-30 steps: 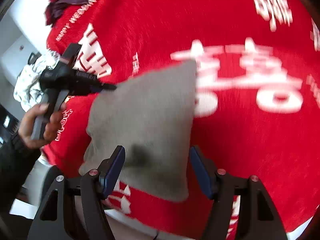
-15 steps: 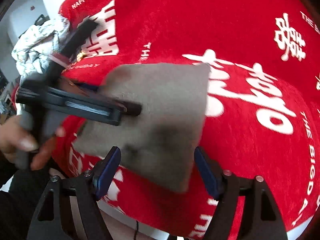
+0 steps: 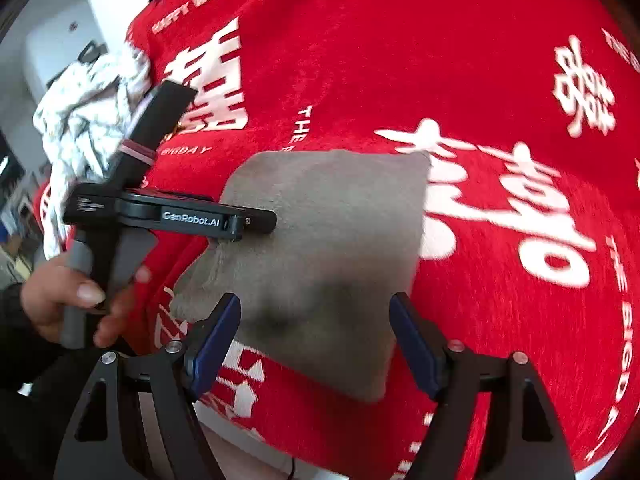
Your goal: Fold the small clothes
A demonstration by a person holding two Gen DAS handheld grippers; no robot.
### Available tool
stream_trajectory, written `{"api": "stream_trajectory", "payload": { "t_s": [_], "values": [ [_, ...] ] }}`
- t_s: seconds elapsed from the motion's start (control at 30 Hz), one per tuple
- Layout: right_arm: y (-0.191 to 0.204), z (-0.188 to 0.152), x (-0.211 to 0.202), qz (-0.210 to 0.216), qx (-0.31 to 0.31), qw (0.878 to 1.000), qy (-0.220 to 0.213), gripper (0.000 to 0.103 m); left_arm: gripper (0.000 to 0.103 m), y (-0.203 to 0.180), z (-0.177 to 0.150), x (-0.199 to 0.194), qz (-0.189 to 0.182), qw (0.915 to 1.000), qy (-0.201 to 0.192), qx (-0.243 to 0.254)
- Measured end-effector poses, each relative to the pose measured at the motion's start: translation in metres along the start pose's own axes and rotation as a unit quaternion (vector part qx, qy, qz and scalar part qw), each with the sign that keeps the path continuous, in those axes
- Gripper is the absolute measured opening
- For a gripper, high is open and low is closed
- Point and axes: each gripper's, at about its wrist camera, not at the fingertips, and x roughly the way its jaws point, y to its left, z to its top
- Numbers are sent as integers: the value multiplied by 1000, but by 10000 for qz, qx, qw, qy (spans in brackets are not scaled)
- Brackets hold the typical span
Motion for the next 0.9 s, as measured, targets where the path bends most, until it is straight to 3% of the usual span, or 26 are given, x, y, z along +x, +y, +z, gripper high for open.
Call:
{"api": "stream_trajectory", "payload": {
  "t_s": [0.33,0.57,0.63,0.7,0.77,0.9],
  "values": [
    [18,9,18,-103,-131,9994,316,81,103,4,-5,-39,846,9954,-429,-129],
    [20,7,10,-256,-85,9991,336,82,103,-20,-20,-39,1442,9879,-222,519],
    [20,5,9,-347,-42,9986,394,82,103,-23,-26,-47,1326,9894,-345,484],
    [20,4,7,-375,14,9984,414,82,103,-21,-33,-57,806,9956,-383,302],
    [19,2,5,-349,51,9986,403,82,103,-20,-37,-61,580,9975,-338,198],
    [19,0,4,-350,44,9985,418,82,103,-24,-44,-63,726,9967,-286,236]
  ]
}}
